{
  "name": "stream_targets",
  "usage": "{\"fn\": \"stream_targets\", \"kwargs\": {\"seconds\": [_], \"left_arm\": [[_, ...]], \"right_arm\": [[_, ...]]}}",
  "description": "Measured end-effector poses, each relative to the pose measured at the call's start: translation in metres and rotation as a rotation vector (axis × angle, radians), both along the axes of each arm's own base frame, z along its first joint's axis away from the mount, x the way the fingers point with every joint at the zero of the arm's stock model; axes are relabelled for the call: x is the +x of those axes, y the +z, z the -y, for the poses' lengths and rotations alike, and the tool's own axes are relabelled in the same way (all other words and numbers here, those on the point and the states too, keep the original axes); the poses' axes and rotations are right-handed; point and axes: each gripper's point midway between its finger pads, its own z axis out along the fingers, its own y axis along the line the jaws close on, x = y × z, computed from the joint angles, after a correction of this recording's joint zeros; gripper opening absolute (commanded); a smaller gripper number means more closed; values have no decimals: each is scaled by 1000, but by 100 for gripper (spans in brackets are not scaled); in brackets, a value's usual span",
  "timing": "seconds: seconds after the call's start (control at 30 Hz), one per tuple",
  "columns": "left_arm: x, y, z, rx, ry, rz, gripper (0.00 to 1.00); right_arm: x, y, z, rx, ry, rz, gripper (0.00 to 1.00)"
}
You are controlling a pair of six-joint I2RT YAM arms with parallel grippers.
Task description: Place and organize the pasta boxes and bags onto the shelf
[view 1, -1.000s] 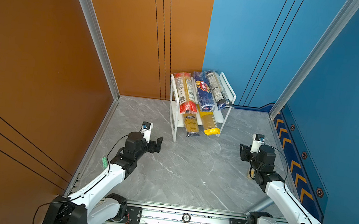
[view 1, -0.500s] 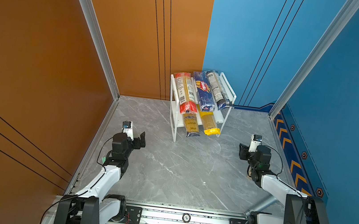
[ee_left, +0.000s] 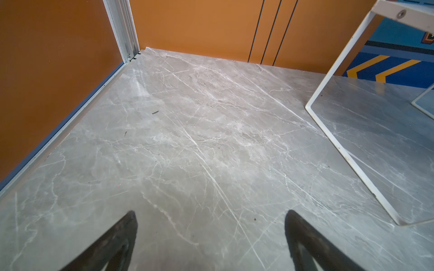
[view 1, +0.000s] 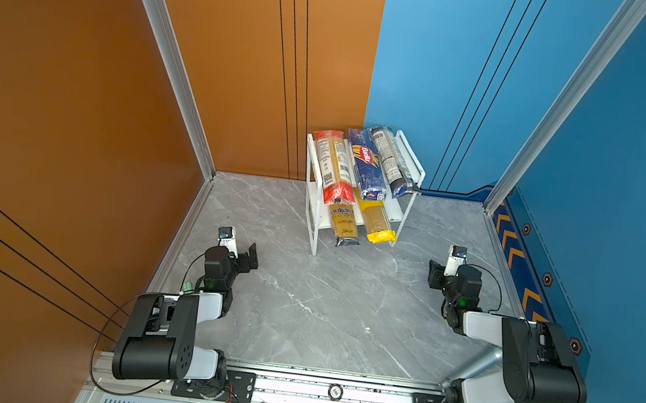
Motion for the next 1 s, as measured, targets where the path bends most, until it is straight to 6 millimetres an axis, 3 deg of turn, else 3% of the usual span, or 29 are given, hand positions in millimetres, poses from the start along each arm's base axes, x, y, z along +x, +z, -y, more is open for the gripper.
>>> {"fn": "stream_targets", "kwargs": {"seconds": [0.1, 0.37, 0.63, 0.73, 1.0], "left_arm": [[3, -3, 0, -2, -4, 6, 98], [7, 6, 5, -4, -38, 51, 98], [10, 2, 17, 11, -86, 44, 98], [13, -9, 26, 24, -114, 33, 98], [16, -10, 26, 44, -111, 27, 98]], "right_arm": [[-2, -6, 1, -1, -2, 2, 56], [2, 5, 1, 0, -3, 52, 58], [3, 8, 1, 0, -3, 64, 61], [3, 8, 1, 0, -4, 64, 62], [3, 8, 3, -4, -14, 64, 74]]}}
